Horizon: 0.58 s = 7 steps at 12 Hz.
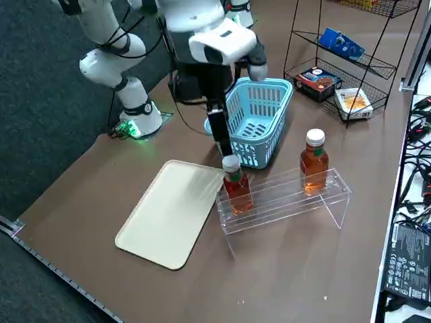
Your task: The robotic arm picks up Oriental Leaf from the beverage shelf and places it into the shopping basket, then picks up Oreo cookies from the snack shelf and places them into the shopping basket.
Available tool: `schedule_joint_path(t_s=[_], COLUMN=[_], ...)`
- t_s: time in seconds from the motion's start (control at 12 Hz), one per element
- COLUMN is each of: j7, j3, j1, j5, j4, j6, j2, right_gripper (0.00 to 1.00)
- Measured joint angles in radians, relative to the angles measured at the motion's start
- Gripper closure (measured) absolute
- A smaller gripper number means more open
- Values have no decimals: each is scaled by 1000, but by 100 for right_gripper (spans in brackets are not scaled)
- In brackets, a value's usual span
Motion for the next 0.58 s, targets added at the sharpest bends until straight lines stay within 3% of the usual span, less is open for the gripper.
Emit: schedule_joint_path(t_s=[0.58], j7=[0], j3=[1], j1=[0], j5=[26], j4=[-79], j6=[72], j2=[35], right_gripper=[0])
